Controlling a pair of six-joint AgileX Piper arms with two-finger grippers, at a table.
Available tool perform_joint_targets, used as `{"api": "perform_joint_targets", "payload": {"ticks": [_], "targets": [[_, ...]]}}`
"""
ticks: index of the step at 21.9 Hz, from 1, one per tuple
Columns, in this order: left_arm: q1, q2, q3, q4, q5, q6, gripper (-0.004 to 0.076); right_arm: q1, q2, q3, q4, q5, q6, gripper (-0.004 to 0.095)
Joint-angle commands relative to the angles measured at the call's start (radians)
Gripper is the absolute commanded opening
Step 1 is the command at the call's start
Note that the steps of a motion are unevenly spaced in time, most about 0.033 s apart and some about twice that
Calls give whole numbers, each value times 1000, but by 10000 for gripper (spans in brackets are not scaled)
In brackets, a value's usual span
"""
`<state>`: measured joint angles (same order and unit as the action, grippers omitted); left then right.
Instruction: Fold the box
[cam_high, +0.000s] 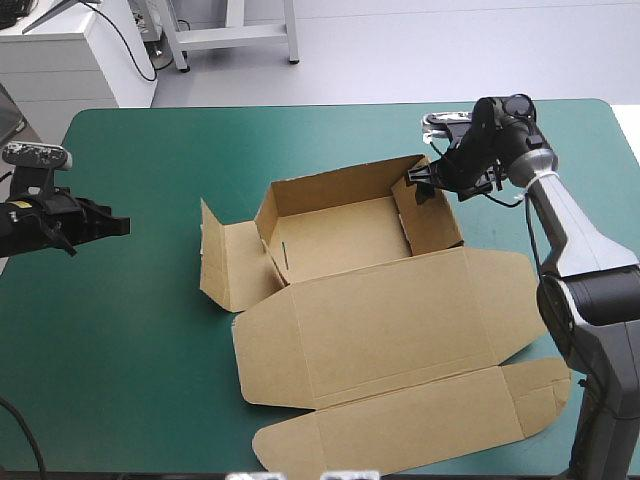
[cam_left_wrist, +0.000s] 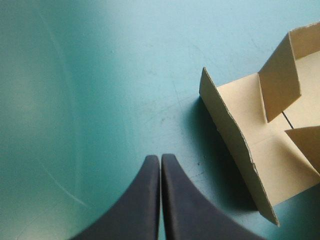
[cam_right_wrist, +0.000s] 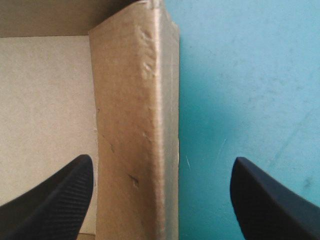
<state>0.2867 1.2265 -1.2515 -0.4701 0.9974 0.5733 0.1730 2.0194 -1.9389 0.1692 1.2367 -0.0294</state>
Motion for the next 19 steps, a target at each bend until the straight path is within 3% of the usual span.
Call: {"api": "perform_joint_targets", "payload": {"ticks": [1,6,14,17,19], "targets": [[5,11,-27,-45,-70,-9,-8,-5,-93,-36,2,11,1,723],[5,68,-27,-37,-82,-9,-8,-5,-123,43,-52,9,-8,723],[5,115,-27,-36,-82,6,-8,-1,-80,97,-20,-24,-102,722],[5,115,-27,-34,-86,6,-8,-1,-74,97,-18,-15,-130,647],[5,115,-27,-30,-86,6,-8,-1,-69,97,-4,-13,-149,524]]}}
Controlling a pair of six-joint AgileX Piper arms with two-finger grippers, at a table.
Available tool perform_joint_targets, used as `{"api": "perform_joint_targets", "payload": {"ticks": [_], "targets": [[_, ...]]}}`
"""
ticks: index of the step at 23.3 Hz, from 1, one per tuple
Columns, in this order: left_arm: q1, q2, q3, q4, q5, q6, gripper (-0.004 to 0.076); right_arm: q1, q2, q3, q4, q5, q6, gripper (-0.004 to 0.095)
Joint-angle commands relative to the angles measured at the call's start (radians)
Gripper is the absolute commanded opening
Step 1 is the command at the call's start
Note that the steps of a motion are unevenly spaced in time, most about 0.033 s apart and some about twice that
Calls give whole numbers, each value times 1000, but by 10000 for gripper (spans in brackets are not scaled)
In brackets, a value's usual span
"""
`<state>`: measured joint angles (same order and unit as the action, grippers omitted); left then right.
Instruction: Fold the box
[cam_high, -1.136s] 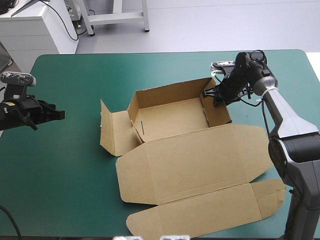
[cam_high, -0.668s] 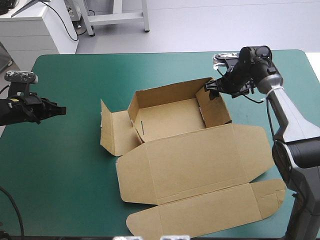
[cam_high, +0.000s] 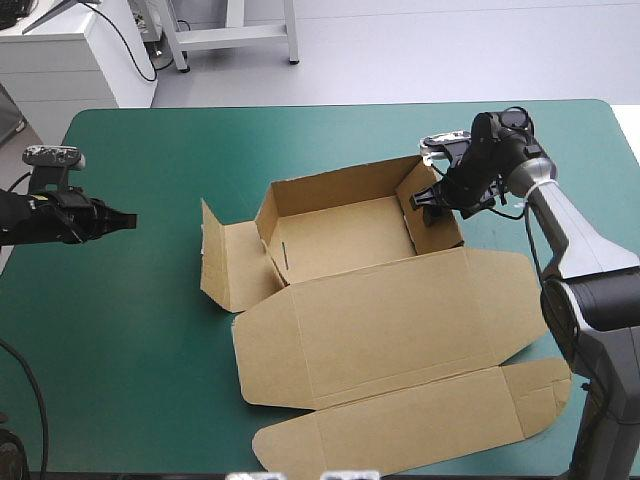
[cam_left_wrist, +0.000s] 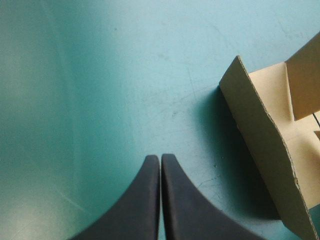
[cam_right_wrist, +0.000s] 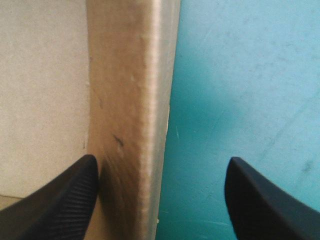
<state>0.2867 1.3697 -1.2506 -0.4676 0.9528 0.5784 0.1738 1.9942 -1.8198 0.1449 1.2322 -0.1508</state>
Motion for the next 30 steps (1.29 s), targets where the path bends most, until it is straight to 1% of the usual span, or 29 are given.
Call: {"api": "perform_joint_targets", "payload": {"ticks": [1,2,3,6,7,11,12,13,14,18,21,25,26,28,29,30], "targets": [[5,-28,-28,-23,-41,1,-8,-2,-42,-22,39,-8,-54,414],[5,-28,-28,-18,-41,1,-8,-2,-43,-22,49,-7,-72,315],[5,-28,-28,-13,-41,1,-8,-2,-43,-22,49,-7,-75,195],[5,-28,-28,-13,-41,1,-8,-2,-42,-22,49,2,-105,-1],[5,-28,-28,-13,-41,1,-8,-2,-42,-22,57,2,-121,-18],[5,-28,-28,-13,-41,-1,-8,-2,-38,-22,95,4,-238,-21],[5,-28,-28,-8,-37,-1,-8,-2,-38,-22,115,-28,-249,-21],[5,-28,-28,2,-30,-1,-8,-2,-38,-25,117,-33,-238,-21],[5,-28,-28,10,-10,-1,-8,-2,-38,-38,113,9,-241,-21],[5,-27,-28,8,-16,-1,-8,-2,-59,-63,55,13,-207,-21],[5,-22,-28,-31,-29,-8,-8,-2,-149,-72,-45,13,-139,-21],[5,9,-28,-50,-41,-10,-8,-2,-266,-72,-59,13,-107,-21],[5,18,-28,-60,-47,-10,-8,-4,-295,-72,-51,13,-106,-21],[5,56,-28,-146,-68,-11,-8,-29,-355,-72,35,13,-112,-21],[5,86,-28,-194,-75,-1,-8,-70,-391,-70,123,13,-114,-21],[5,98,-28,-202,-75,1,-8,-90,-401,-69,155,13,-114,-21]]}}
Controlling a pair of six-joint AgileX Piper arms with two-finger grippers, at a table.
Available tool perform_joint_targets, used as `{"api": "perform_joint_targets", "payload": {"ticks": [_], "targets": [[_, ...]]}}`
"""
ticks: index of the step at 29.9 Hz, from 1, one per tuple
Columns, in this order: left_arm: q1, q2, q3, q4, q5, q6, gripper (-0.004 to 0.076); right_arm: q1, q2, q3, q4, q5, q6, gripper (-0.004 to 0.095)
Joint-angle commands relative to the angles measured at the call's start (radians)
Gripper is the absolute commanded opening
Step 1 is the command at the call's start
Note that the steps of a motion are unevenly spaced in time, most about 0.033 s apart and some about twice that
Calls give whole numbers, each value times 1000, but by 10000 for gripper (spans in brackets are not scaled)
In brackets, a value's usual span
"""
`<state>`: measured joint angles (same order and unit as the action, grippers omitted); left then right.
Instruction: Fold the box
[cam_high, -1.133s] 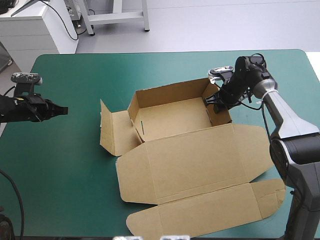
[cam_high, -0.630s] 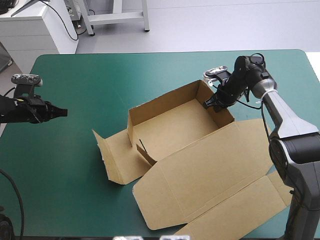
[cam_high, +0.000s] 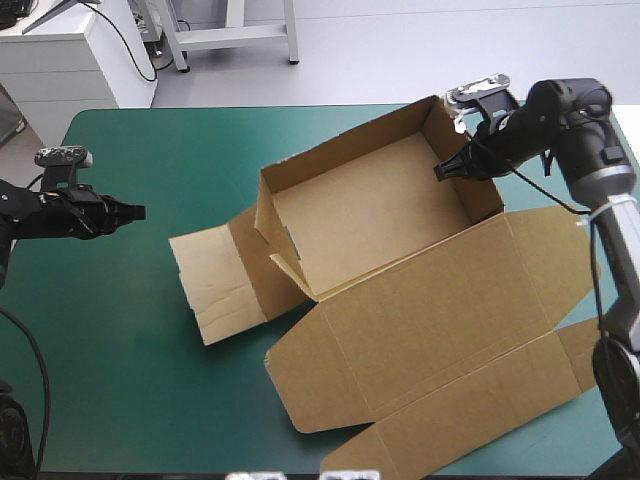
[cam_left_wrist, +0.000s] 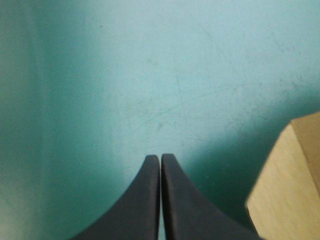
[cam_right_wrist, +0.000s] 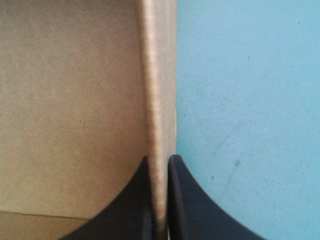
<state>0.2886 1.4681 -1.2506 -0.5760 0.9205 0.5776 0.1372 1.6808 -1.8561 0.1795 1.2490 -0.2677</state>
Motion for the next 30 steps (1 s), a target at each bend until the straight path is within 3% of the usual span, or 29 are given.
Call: {"api": "perform_joint_targets", "payload": {"ticks": [1,9,18,26,30], "targets": [[3,15,-28,-93,-42,2,-8,-79,-105,-32,152,-3,2,-21],[3,125,-28,-233,-46,65,-8,-175,-202,-32,241,-3,10,-21],[-37,191,-28,-534,21,203,-8,-175,-197,-32,471,-5,-38,-19],[-265,188,-28,-643,-29,205,-8,-175,-173,-32,450,-21,-52,-19],[-347,174,-33,-657,-50,205,-8,-175,-157,-32,385,-38,-52,-19]]}}
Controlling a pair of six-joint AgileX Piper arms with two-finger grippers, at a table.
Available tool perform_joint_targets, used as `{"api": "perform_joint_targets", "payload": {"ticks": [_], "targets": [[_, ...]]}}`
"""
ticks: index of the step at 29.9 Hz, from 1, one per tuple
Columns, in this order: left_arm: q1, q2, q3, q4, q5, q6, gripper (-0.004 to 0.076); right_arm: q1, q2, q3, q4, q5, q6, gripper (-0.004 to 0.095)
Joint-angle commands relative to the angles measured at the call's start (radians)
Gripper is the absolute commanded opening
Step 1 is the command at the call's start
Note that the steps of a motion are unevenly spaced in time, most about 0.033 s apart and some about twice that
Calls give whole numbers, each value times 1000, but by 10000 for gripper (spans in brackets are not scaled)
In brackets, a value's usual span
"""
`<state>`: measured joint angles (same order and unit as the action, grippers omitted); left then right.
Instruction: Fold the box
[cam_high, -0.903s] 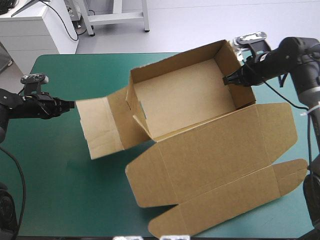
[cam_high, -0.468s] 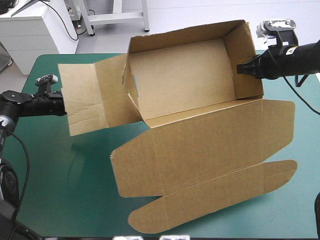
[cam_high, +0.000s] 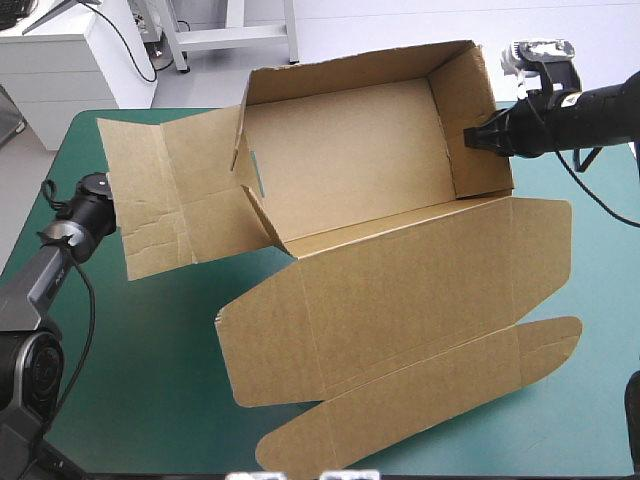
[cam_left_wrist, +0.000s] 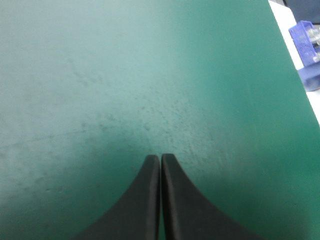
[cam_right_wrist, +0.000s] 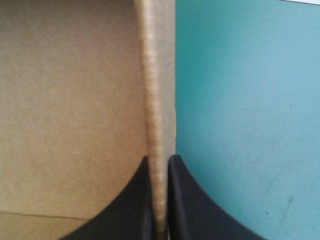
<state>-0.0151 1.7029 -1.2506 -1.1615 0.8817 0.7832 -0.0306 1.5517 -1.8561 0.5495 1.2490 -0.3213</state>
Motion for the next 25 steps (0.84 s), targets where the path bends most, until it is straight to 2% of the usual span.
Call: {"api": "perform_joint_targets", "payload": {"ticks": [1,8,19,25], "targets": [[-56,-67,-33,-67,-18,-1,-8,-7,-26,-32,-4,-38,3,-19],[-102,-135,-33,-78,-22,-9,-8,-7,-11,-32,-100,-82,20,-19],[-184,-175,-33,-203,-24,-27,-8,-7,20,-32,-149,-117,27,-19],[-184,-187,-33,-279,29,-27,-8,-7,33,-32,-165,-120,22,-19]]}}
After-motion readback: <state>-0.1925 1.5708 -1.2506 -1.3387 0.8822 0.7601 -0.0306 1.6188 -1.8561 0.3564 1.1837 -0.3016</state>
